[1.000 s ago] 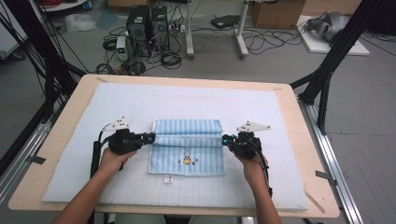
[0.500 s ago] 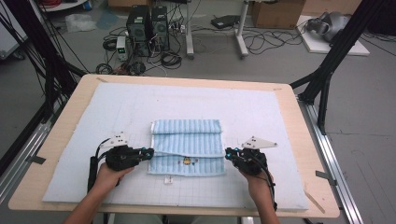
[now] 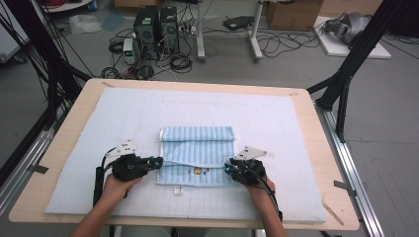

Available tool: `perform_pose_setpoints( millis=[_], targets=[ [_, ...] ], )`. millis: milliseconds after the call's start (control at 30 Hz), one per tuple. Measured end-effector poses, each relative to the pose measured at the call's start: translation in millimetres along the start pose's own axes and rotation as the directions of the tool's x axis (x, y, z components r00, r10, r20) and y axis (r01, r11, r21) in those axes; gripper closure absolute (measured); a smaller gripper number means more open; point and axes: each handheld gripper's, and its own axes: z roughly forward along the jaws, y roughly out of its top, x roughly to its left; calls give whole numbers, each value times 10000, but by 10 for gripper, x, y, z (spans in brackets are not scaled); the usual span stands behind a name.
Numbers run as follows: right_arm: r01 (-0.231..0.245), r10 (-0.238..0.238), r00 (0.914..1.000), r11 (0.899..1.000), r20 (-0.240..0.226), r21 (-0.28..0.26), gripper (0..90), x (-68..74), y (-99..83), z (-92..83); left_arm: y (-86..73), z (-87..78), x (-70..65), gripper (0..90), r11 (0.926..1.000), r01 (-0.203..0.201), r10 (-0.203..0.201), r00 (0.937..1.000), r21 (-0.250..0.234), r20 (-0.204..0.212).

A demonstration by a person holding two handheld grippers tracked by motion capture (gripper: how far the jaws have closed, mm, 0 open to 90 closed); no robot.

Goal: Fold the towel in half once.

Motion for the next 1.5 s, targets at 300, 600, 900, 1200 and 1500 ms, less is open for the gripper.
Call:
perform_pose_setpoints(
  millis=[300,600,900,1200,1500],
  targets=[
    [-303,291,9993,9982,-241,-511,838,-24,33,-162,11,-42,-33,842,9998,-91,92,9999,-176,89],
    [90,-114,9993,9977,-360,-665,831,78,37,-345,7,-109,-99,839,9996,-258,260,9995,-149,184],
    [543,-497,9978,9921,433,-1128,834,119,110,-425,42,-136,-106,839,9987,-185,198,9995,-465,265],
    [735,-774,9955,9947,-541,-713,834,248,10,-506,-53,-202,-122,840,9997,-210,204,9989,121,429],
    [884,-913,9891,9956,-1159,-303,834,386,-117,-626,-156,-269,-227,838,9941,-517,445,9961,956,761]
  ],
)
